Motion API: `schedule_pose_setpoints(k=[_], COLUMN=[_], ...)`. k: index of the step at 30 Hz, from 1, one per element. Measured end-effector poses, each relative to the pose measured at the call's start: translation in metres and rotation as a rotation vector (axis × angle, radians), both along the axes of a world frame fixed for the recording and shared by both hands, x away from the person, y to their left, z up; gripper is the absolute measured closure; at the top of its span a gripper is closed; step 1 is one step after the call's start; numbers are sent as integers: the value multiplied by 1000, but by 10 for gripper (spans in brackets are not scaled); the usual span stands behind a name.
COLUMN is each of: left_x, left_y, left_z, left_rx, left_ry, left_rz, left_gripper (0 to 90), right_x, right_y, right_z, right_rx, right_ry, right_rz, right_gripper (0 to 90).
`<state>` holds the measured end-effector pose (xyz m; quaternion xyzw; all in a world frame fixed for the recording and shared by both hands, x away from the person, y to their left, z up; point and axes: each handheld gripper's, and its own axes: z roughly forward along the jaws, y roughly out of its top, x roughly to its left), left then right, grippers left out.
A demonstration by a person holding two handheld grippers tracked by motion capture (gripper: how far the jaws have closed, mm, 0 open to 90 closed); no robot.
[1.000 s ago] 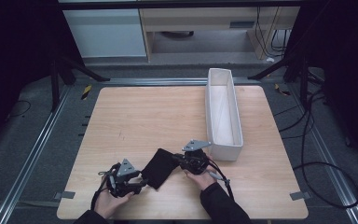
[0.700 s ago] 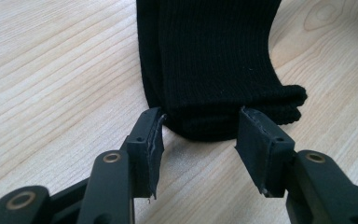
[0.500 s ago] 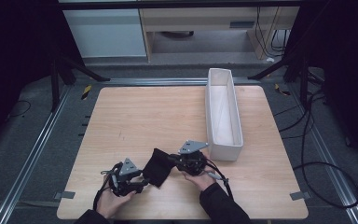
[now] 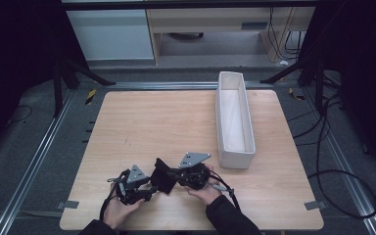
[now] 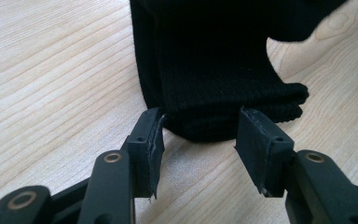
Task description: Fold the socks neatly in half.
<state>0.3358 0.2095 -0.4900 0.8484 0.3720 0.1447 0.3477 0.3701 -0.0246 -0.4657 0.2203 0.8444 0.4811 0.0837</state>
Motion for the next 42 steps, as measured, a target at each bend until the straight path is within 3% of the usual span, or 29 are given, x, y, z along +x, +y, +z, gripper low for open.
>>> schedule_pose_setpoints(k=[16, 22, 26, 31, 34, 37, 42], left_x=[4, 3, 2, 5, 10, 16, 30], left_y=[1, 4, 16, 31, 31, 25, 2], left_z=[-2, -1, 3, 15, 26, 39, 48], left_rx=[9, 6, -15, -67, -100, -115, -104], left_ry=[3, 10, 1, -18, -39, -68, -66], left_rz=[15, 18, 57, 109, 122, 111, 73], left_gripper=[497, 495, 496, 485, 474, 460, 435], right_x=[-12, -12, -14, -14, -15, -17, -19], right_y=[19, 23, 25, 27, 28, 30, 31], right_z=[-7, -15, -17, -18, -19, -19, -19], right_rx=[-40, -68, -78, -84, -86, -95, -97], right_ry=[10, 32, 32, 52, 59, 56, 56], right_rz=[140, 143, 150, 136, 133, 130, 125], right_gripper=[823, 821, 816, 806, 798, 784, 770])
